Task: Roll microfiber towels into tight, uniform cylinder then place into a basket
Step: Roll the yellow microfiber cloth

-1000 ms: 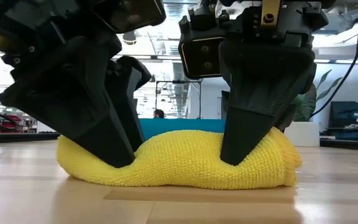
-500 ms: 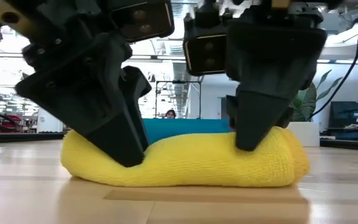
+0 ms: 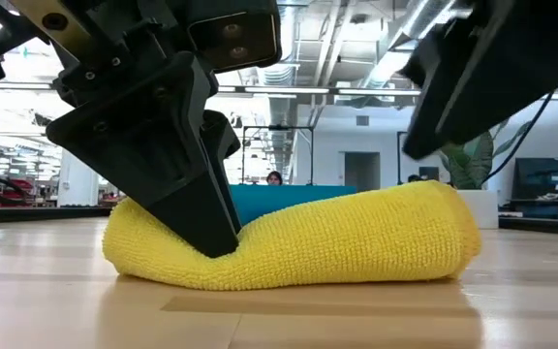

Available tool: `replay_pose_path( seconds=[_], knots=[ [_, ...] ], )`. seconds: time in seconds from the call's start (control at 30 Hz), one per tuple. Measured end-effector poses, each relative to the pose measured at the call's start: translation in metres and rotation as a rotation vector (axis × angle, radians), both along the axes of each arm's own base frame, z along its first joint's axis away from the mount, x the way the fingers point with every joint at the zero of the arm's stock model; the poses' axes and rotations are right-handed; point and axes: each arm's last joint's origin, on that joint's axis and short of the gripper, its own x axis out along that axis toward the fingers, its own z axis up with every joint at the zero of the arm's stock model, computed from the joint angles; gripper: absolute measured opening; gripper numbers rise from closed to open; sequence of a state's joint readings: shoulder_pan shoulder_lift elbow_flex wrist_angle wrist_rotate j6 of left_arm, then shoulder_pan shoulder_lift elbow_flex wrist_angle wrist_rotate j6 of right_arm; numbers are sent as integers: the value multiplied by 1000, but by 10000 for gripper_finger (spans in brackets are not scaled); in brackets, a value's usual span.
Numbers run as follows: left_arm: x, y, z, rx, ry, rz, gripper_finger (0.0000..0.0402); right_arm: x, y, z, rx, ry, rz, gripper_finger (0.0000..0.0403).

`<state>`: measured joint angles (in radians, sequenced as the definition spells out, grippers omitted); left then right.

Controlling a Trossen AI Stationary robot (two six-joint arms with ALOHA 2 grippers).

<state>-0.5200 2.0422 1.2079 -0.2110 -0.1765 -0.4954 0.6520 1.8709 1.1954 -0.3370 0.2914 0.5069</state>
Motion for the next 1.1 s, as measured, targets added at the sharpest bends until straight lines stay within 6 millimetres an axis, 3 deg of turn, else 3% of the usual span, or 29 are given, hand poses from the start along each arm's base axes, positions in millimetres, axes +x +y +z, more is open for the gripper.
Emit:
replay_pose_path(
  seconds=[0.13,0.27,0.6,1.1],
  knots=[
    [0,0,0,3,-1,-6,113,2,21,-10,-58,-115,108,180],
    [1,1,0,-10,7,-12,113,8,28,-13,-77,-185,177,169],
    [0,1,0,-16,9,-9,113,13,17,-18,-134,-154,166,146],
    [1,0,0,-23,6,-22,113,24,5,-64,-162,-22,77,140]
  ],
)
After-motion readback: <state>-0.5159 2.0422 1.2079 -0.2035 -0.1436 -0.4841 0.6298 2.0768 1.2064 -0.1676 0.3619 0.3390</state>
